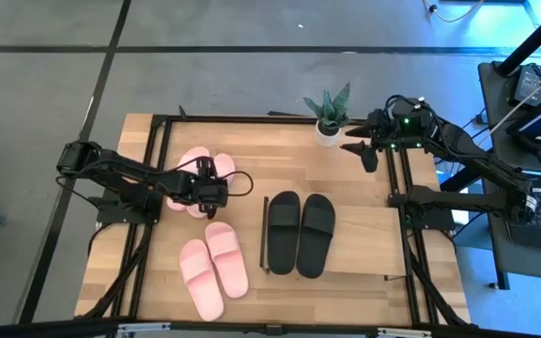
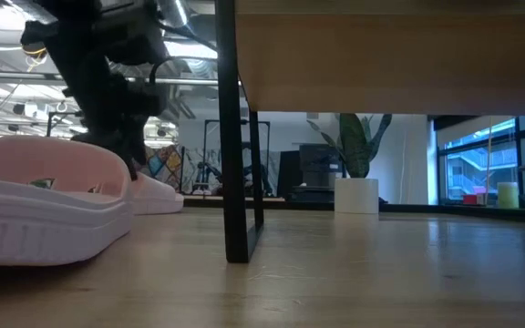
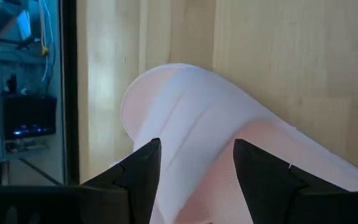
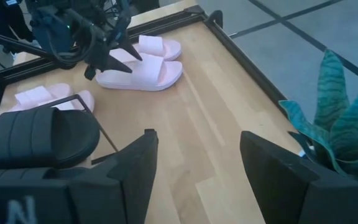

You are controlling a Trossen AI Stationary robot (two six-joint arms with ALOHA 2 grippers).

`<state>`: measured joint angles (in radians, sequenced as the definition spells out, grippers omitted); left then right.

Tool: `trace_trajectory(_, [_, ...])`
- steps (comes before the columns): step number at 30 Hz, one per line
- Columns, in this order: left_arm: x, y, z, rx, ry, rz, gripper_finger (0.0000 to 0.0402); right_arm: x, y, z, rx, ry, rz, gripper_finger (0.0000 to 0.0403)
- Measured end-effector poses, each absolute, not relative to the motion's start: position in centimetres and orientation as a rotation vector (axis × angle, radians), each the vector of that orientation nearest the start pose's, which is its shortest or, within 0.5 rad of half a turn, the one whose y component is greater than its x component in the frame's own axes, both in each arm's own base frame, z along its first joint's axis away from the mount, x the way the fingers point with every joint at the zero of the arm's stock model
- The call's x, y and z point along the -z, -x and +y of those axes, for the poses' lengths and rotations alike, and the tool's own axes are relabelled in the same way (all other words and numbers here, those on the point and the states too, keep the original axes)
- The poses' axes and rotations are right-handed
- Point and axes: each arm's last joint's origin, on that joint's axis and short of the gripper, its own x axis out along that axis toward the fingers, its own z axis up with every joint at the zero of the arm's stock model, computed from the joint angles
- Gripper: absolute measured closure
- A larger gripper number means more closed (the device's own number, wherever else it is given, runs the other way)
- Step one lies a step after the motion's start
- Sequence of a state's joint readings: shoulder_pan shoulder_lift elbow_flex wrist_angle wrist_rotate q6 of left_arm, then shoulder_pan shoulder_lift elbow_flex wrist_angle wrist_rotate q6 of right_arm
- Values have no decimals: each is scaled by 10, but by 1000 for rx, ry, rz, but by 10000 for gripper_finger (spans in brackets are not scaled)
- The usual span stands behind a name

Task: Pick and place slides into the shelf
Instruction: Put the top left pink slipper under the shelf

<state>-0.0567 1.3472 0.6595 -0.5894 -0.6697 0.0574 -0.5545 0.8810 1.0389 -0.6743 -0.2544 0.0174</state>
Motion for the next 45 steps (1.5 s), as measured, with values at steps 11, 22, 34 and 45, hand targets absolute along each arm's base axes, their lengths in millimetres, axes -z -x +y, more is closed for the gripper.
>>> trace_trajectory(11, [-148,-208,16,-536,-477,1212,208,-358,-146,-82,300,-222,474,175])
trace_trajectory(22, [-149,-211,22,-551,-439,1189,208,-357,-146,-82,300,-223,477,175])
trace_trajectory(34, [-168,-208,17,-446,-456,1355,208,-357,-146,-82,298,-220,485,175])
trace_trajectory(45, [-201,-197,12,-409,-422,1404,208,-357,-146,-82,292,-198,489,175])
